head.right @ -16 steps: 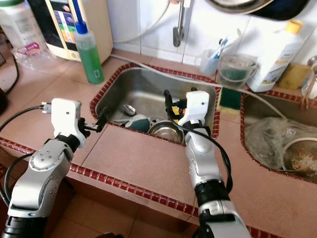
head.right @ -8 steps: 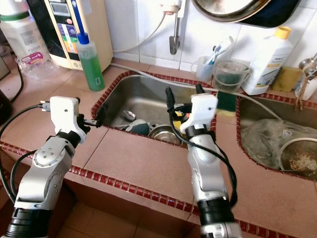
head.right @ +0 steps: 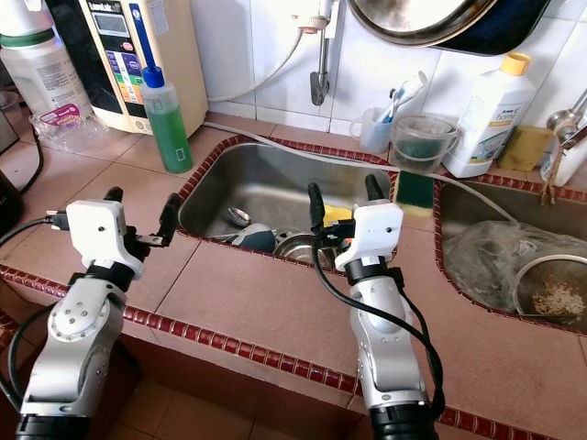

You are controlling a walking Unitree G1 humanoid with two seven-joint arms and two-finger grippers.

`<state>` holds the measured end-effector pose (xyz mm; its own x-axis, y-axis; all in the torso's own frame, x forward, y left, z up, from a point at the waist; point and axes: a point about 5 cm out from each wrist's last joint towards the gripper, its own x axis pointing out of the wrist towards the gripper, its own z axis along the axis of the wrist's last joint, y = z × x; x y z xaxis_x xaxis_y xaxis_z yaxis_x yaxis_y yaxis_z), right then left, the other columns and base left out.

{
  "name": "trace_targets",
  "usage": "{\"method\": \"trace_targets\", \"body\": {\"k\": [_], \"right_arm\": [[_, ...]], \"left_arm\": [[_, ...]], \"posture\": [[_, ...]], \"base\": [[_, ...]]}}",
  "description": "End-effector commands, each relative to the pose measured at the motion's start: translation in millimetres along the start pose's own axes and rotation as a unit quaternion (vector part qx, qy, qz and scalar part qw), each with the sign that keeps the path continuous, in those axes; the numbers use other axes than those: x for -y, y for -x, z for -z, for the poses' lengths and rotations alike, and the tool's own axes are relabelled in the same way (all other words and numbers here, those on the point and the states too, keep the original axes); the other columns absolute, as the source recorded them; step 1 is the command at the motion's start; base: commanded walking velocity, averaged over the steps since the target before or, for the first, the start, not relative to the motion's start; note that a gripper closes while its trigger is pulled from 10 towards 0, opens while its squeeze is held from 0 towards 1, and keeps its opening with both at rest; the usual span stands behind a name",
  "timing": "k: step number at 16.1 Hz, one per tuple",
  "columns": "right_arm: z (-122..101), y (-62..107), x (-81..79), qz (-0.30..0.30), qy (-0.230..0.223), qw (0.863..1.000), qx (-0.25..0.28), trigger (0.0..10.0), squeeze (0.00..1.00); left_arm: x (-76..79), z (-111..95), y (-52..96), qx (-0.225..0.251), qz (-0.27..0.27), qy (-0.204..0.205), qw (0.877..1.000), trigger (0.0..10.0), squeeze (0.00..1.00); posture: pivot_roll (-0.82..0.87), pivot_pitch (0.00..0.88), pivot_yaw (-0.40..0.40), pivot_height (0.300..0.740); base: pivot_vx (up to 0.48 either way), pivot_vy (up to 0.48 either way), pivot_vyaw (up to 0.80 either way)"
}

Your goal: Kitchen organization

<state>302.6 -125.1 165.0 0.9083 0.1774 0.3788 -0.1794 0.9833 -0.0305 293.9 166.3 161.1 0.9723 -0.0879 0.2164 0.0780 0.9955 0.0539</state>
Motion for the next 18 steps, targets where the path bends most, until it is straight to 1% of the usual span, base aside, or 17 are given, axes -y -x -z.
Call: {"method": "trace_targets", "body": {"k": [1,3,5,7,13,18], "right_arm": [[-7,-0.6,1.4,-0.002,0.005,1.0,0.01,10.0,0.0],[-5,-0.3,2.2,-0.004,0.012,1.0,0.004,10.0,0.0],[-4,0.3,1.8,-0.005,0.011,1.0,0.0,10.0,0.0],[0,0.6,0.1,-0.005,0.007,1.0,-0.01,10.0,0.0],[2,-0.6,-2.2,-0.01,0.011,1.0,-0.015,10.0,0.0],[3,-0.4,0.1,-0.011,0.016,1.0,-0.018,10.0,0.0]], "left_arm": [[1.1,-2,0.6,0.005,0.004,-0.001,1.0,10.0,0.0],[3.8,-4,-0.3,0.018,0.014,-0.004,1.0,10.0,0.0],[4.6,-5,-0.4,0.017,0.021,-0.019,0.999,10.0,0.0],[6.3,-5,-0.5,0.012,0.028,-0.021,0.999,10.0,0.0],[9.4,-4,1.1,0.008,0.041,-0.028,0.999,10.0,0.0],[12.5,-2,1.7,0.004,0.047,-0.029,0.998,10.0,0.0]], "posture": [[-0.08,0.034,0.038,0.74],[-0.08,0.035,0.037,0.74],[-0.08,0.035,0.036,0.74],[-0.07,0.038,0.031,0.74],[-0.07,0.039,0.028,0.74],[-0.07,0.038,0.022,0.74]], "base": [[0.0,0.0,0.0],[0.0,0.0,0.0],[0.0,0.0,0.0],[0.0,0.0,0.0],[0.0,0.0,0.0],[-0.28,0.0,0.0]]}}
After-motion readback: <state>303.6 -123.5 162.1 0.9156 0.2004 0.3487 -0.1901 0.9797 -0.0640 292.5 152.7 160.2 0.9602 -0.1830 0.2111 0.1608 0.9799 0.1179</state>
